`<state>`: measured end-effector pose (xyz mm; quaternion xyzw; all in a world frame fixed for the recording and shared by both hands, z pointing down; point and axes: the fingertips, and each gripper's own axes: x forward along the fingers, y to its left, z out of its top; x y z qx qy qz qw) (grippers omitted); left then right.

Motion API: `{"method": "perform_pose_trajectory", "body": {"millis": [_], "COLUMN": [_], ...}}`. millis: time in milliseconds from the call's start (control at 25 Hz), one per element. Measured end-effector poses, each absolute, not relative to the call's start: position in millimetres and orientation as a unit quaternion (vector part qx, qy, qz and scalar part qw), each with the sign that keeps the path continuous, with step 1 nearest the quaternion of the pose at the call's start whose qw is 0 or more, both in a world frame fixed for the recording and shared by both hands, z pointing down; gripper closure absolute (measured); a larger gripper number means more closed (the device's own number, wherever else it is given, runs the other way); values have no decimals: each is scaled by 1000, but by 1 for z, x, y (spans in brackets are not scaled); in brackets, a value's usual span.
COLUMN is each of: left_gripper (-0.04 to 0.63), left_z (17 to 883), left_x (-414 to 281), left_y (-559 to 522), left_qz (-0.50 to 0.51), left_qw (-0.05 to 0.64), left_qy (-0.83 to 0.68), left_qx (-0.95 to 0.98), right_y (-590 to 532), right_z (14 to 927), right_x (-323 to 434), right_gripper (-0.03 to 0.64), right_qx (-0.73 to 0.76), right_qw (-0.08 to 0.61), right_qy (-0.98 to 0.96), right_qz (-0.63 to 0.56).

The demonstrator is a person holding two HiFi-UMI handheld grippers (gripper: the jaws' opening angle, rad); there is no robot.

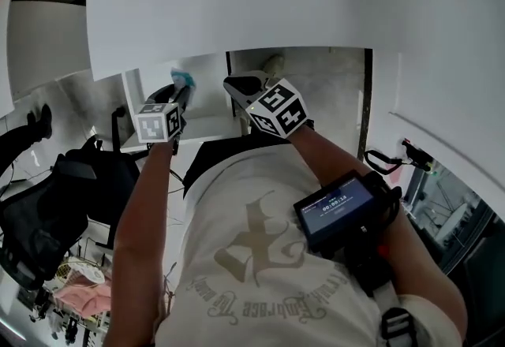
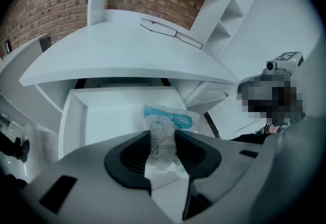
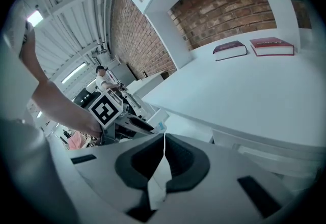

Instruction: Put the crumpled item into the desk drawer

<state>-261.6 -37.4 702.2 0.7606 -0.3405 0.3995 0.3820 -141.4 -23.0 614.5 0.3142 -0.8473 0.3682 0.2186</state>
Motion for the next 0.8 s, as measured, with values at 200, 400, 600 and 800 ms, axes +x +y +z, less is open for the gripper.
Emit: {"method": "perform_pose_trajectory", "body": {"millis": [200, 400, 600, 800], "left_gripper": [433, 433, 433, 433], "left_z": [713, 721, 735, 748], "left_x": [-260, -255, -263, -261], "left_y": [-36, -32, -35, -38], "left_qz": [404, 400, 403, 402], "left_qw": [398, 406, 412, 421], "left_qy": [-348, -344, -359, -378], "left_qx": [747, 746, 734, 719], "right_y": [-27, -21, -16, -12], "right_z": [616, 616, 622, 629], "right_x": [-142, -139, -140, -131], "right_gripper": [594, 594, 594, 594], "right_qx": [304, 302, 297, 305], "right_qw": [216, 225, 227, 226], "right_qy": [-851, -849, -848, -846], "right_qz": [369, 371, 376, 374]}}
